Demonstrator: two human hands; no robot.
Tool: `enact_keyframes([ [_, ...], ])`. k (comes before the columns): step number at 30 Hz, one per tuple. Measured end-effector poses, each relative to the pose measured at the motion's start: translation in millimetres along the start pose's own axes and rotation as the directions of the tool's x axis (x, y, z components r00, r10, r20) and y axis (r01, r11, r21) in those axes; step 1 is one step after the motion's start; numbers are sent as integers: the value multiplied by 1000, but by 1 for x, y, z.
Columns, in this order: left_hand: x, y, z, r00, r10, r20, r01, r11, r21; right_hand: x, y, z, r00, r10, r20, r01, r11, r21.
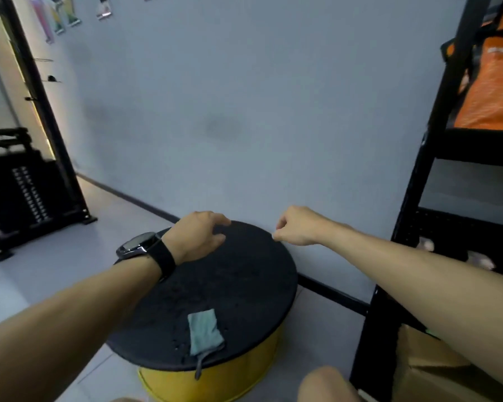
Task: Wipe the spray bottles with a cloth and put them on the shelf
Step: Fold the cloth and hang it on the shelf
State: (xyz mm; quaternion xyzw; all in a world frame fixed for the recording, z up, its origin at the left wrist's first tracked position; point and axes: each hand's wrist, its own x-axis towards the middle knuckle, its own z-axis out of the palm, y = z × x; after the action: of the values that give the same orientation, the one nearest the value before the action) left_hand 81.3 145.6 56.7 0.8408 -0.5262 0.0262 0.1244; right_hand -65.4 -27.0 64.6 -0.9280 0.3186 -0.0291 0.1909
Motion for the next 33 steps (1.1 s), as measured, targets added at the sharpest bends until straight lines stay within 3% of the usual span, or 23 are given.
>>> enact_keyframes([
  [14,-36,-83,33,975,-218,50,219,976,-17,40,-73,98,970,-156,185,155,988,21],
  [33,-20,-115,110,958,-237,163,255,962,-96,73,-55,160,951,-109,289,94,993,65],
])
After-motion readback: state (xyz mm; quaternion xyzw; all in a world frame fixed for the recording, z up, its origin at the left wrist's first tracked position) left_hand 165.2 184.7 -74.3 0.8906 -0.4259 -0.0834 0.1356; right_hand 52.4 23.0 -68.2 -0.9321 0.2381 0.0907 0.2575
